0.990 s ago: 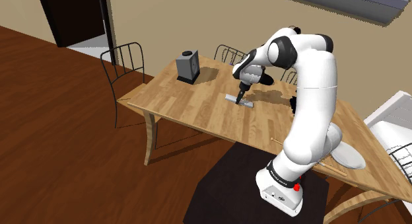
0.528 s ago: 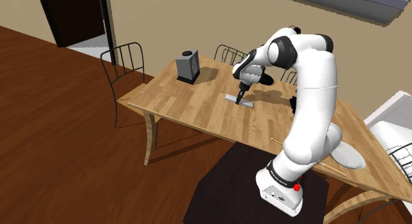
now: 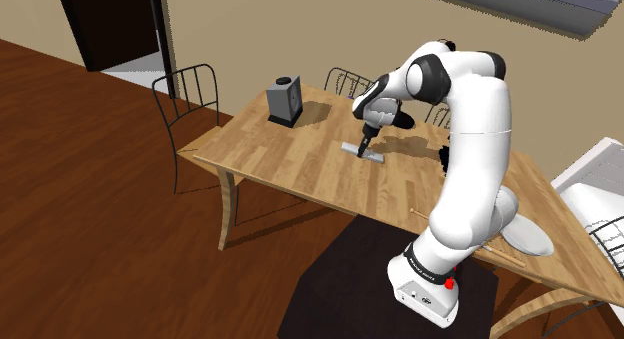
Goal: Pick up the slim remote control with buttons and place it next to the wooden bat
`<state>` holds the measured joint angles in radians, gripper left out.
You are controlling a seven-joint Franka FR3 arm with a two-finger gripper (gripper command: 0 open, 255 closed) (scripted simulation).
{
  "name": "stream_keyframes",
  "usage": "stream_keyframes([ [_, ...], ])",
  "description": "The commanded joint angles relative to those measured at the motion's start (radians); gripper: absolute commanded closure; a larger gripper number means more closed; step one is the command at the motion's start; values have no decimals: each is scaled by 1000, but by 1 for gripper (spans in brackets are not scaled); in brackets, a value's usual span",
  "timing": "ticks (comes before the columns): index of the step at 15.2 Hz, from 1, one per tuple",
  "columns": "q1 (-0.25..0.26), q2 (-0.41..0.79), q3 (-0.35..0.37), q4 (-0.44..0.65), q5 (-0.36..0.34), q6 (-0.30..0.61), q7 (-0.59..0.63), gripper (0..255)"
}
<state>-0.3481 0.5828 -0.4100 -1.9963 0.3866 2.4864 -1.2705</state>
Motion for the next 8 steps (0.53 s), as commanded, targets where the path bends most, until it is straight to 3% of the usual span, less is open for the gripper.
stream_keyframes([
  [1, 6, -16, -8, -3, -9, -13, 7, 255],
  [8, 33, -90, -44, -10, -55, -76, 37, 255],
])
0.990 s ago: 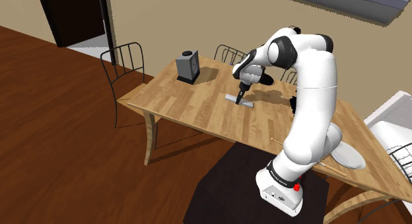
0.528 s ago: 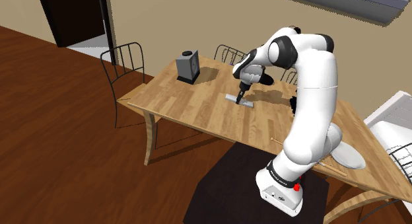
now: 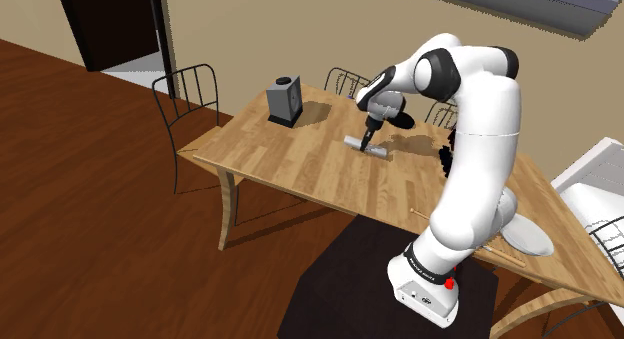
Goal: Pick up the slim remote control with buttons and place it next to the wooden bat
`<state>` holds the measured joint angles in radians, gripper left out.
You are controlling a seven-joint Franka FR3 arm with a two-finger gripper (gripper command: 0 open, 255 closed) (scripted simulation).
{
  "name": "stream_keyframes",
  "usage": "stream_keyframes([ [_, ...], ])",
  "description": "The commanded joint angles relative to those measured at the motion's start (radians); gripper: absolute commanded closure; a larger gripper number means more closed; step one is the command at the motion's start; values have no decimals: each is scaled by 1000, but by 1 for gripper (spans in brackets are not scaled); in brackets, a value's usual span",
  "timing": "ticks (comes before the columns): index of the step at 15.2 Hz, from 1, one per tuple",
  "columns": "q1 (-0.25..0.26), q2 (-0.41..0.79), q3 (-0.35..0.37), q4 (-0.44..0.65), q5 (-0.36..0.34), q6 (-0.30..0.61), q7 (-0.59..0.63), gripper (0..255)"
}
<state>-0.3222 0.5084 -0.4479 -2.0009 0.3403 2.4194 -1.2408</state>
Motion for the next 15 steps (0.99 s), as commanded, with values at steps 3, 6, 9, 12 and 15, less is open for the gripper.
stream_keyframes([
  [3, 17, -46, -20, -5, -28, -37, 20, 255],
  [6, 27, -75, -33, -3, -49, -66, 33, 255],
  [9, 34, -98, -43, 1, -64, -90, 44, 255],
  [12, 23, -166, -71, -102, -86, -50, 3, 255],
  [15, 7, -229, -102, -195, -112, -15, -37, 255],
])
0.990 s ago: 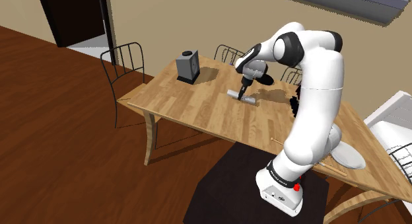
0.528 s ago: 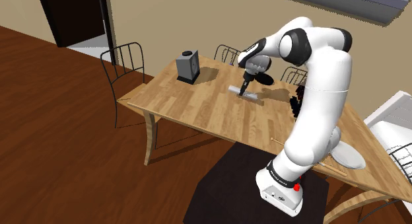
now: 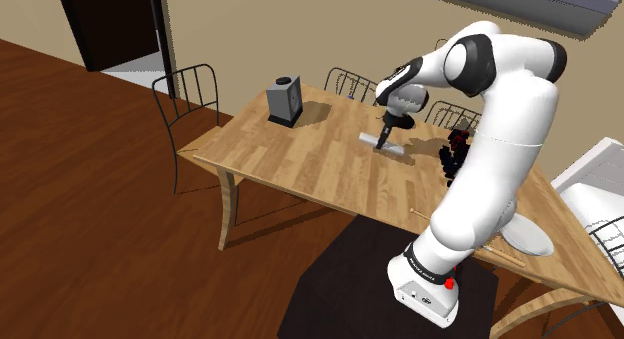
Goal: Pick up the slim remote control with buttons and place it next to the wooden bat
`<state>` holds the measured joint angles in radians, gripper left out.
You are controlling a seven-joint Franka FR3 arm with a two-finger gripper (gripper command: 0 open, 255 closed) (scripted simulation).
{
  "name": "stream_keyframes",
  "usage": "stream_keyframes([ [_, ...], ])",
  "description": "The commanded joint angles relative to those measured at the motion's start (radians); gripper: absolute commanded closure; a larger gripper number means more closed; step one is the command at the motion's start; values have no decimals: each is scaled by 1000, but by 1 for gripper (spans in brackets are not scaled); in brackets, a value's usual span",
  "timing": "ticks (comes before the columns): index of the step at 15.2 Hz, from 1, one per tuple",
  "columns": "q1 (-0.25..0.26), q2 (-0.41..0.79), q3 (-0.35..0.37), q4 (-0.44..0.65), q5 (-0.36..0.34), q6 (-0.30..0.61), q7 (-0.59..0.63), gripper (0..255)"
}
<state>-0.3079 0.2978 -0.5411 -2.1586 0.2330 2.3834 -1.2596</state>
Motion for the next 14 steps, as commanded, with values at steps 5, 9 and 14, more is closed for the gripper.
stream_keyframes([
  [5, -42, -117, -68, -170, -61, 68, -85, 255],
  [9, -79, -188, -122, -257, -116, 96, -139, 255],
  [14, -139, -265, -193, -340, -193, 119, -212, 255],
])
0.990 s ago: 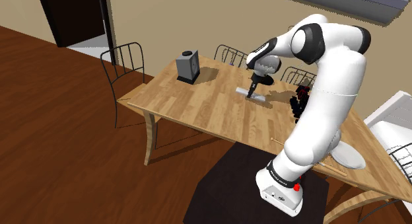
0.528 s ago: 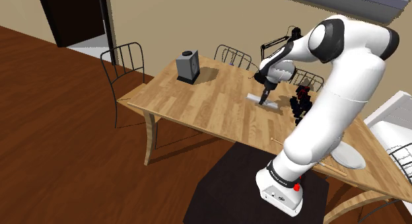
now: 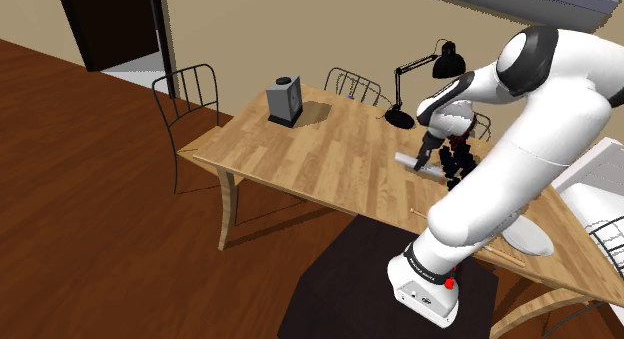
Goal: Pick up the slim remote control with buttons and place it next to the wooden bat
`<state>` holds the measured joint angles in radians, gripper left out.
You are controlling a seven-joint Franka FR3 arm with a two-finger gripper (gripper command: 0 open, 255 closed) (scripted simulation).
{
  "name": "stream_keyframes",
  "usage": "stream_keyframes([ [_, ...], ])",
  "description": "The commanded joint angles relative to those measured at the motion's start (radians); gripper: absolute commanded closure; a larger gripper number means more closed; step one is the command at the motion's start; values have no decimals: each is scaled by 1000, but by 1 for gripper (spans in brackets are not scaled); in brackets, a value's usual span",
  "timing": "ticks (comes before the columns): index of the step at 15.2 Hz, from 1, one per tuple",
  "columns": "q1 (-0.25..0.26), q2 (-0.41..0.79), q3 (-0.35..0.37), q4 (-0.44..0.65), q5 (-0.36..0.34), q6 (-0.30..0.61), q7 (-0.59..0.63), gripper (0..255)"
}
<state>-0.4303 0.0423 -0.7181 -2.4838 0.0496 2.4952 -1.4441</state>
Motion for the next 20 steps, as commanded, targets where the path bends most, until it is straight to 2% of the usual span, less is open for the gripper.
stream_keyframes([
  [1, -30, -22, -31, -28, -25, 11, -44, 255],
  [3, -68, -53, -70, -56, -63, 17, -89, 255],
  [10, -77, 77, -38, -64, 112, 113, -215, 255],
  [18, -151, 220, 73, -50, 324, 203, -367, 255],
  [20, -153, 222, 76, -50, 326, 204, -368, 255],
])
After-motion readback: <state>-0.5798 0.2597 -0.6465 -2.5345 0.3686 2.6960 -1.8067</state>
